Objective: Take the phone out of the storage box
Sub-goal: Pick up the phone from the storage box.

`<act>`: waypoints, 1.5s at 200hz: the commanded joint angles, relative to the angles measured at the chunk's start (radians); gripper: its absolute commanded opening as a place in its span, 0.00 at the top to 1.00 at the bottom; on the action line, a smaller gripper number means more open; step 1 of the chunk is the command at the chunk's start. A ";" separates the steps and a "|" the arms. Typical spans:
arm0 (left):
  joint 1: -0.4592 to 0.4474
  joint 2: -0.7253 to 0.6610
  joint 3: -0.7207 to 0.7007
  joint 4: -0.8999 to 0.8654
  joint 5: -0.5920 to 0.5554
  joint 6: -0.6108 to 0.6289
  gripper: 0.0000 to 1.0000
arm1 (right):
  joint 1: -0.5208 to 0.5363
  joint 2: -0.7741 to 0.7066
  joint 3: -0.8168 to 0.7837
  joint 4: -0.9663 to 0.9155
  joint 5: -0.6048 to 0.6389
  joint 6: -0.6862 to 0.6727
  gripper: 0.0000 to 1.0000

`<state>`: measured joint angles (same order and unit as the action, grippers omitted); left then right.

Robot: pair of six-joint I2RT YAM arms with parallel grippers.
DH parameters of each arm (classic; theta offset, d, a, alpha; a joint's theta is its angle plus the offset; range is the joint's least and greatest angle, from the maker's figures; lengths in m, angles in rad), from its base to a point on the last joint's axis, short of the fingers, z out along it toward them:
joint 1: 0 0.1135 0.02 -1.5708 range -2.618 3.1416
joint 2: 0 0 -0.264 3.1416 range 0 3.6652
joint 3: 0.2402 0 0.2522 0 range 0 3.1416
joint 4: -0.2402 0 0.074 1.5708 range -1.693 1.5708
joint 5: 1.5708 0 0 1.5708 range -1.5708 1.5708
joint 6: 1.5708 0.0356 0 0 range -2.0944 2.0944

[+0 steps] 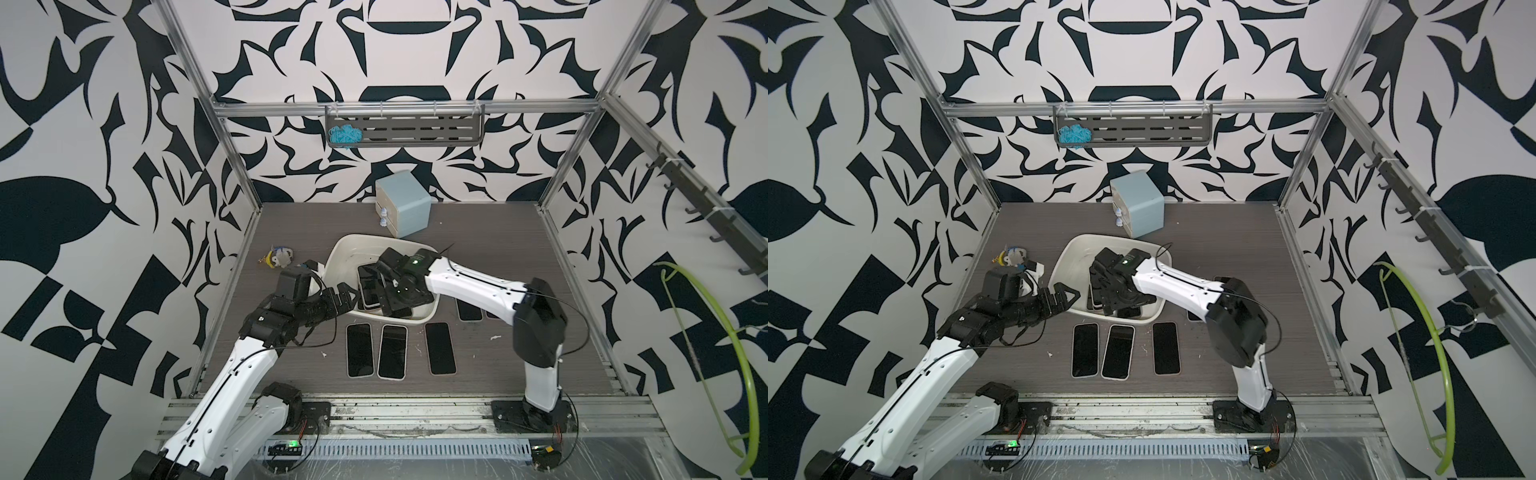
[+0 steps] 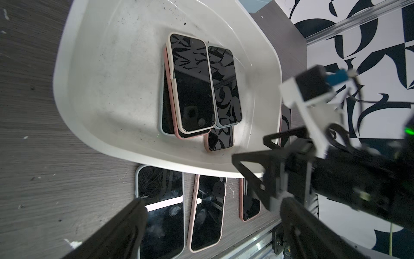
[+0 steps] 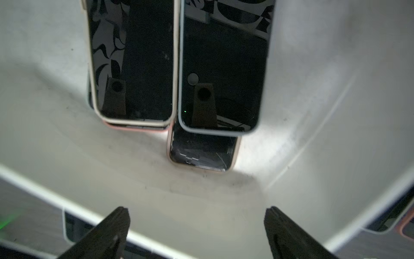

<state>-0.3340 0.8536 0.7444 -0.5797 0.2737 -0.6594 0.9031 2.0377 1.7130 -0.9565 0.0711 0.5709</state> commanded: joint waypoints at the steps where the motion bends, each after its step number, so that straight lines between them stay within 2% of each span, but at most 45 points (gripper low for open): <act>1: 0.004 -0.017 0.012 -0.031 0.009 0.031 0.00 | -0.027 0.085 0.136 -0.101 0.034 -0.100 0.01; 49: 0.004 -0.018 0.034 -0.075 -0.014 0.063 0.00 | -0.101 0.202 0.258 -0.108 0.004 -0.118 0.01; 118: 0.006 0.049 0.082 -0.075 -0.025 0.095 0.00 | -0.185 0.260 0.292 -0.116 -0.044 -0.160 0.01; 154: 0.006 0.065 0.099 -0.080 -0.034 0.100 0.00 | -0.197 0.273 0.320 -0.091 -0.072 -0.219 0.01; 203: 0.006 0.061 0.100 -0.101 -0.042 0.103 0.00 | -0.216 0.364 0.435 -0.082 -0.136 -0.261 0.01; 257: 0.007 0.071 0.110 -0.127 -0.041 0.097 0.00 | -0.240 0.417 0.554 -0.082 -0.116 -0.262 0.07; 300: 0.007 0.077 0.110 -0.129 -0.042 0.086 0.00 | -0.263 0.444 0.601 -0.084 -0.116 -0.251 0.03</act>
<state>-0.3317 0.9279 0.8227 -0.6815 0.2382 -0.5758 0.6544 2.4920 2.2658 -1.0447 -0.0525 0.3122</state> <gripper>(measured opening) 0.998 0.963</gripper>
